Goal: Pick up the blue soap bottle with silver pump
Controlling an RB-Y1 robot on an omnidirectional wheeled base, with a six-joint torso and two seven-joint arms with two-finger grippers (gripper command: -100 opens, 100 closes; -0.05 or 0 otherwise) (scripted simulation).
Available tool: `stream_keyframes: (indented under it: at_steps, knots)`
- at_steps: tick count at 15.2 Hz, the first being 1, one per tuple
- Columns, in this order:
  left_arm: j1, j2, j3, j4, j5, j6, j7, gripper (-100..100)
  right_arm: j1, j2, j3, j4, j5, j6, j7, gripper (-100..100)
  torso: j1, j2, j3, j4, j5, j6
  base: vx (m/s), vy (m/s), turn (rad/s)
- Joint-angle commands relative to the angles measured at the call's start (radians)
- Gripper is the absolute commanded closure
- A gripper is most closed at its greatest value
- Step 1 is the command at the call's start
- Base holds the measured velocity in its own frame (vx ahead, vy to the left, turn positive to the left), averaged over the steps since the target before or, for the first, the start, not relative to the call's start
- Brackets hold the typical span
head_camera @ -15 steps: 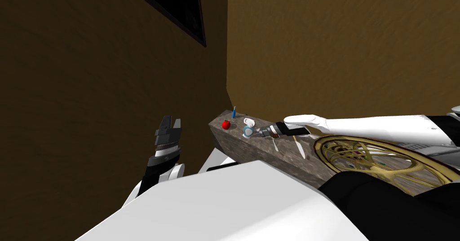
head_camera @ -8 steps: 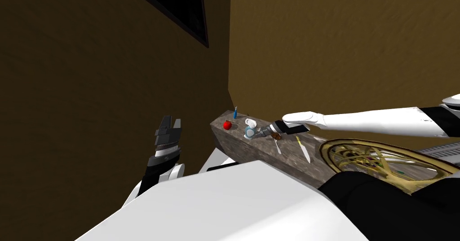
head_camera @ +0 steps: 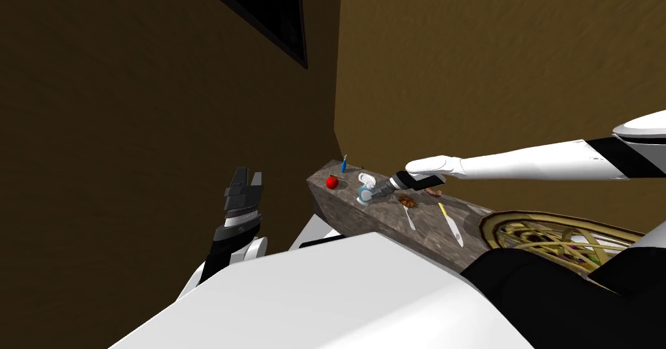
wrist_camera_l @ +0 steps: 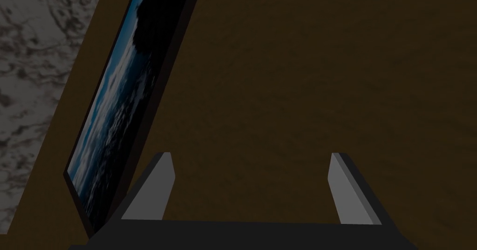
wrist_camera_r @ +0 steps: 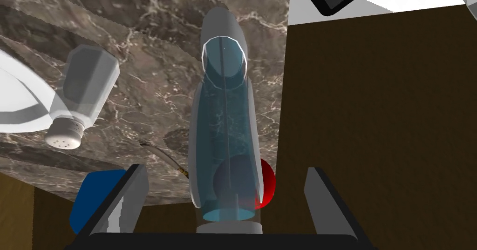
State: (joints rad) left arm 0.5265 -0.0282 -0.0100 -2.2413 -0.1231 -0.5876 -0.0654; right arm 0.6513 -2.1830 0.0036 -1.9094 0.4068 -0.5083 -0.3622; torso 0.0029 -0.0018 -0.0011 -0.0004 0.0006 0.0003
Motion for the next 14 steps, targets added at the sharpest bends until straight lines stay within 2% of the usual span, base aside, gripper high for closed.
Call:
stream_keyframes:
  at_steps: [1,4,5,6,10,11,13,14]
  knots:
    - [0.0,0.0,0.0,0.0,0.0,0.0,0.0,0,0.018,0.034,0.013,0.003,0.011,0.016,0.021,-100,0.0,0.0,0.0,0.0,0.0,0.0,0.025,0.024,0.098]
    - [0.0,0.0,0.0,0.0,0.0,0.0,0.0,0,0.036,0.067,0.025,0.006,0.023,0.033,0.042,-100,0.001,-0.001,0.0,0.0,0.0,0.0,0.036,0.044,0.106]
    - [0.0,0.0,0.0,0.0,0.0,0.0,0.0,0,0.041,0.051,0.006,0.009,0.015,0.022,0.032,-100,0.002,-0.001,0.0,0.0,0.0,0.0,0.019,0.023,0.026]
    - [0.0,0.0,0.0,0.0,0.0,0.0,0.0,0,0.044,0.054,0.007,0.01,0.016,0.024,0.036,100,0.001,-0.001,0.0,0.0,0.0,-0.001,0.006,0.007,-0.007]
    - [0.0,0.0,0.0,0.0,0.0,0.0,0.0,0,0.043,0.053,0.006,0.01,0.017,0.024,0.037,100,-0.001,-0.001,-0.001,-0.001,-0.001,0.0,0.0,0.0,0.0]
    - [0.0,0.0,0.0,0.0,0.0,0.0,0.0,0,0.015,0.027,0.01,0.002,0.009,0.013,0.017,100,-0.001,-0.001,-0.001,-0.001,-0.001,0.0,-0.022,-0.023,-0.116]
    - [0.0,0.0,0.0,0.0,0.0,0.0,0.0,0,0.0,0.0,0.0,0.0,0.0,0.0,0.0,100,-0.003,0.002,0.001,0.0,-0.001,0.001,-0.043,-0.055,-0.143]
    - [0.0,0.0,0.0,0.0,0.0,0.0,0.0,0,0.016,0.016,0.001,0.001,0.005,0.011,0.014,100,-0.005,0.003,0.002,0.001,-0.001,0.001,-0.025,-0.038,-0.038]
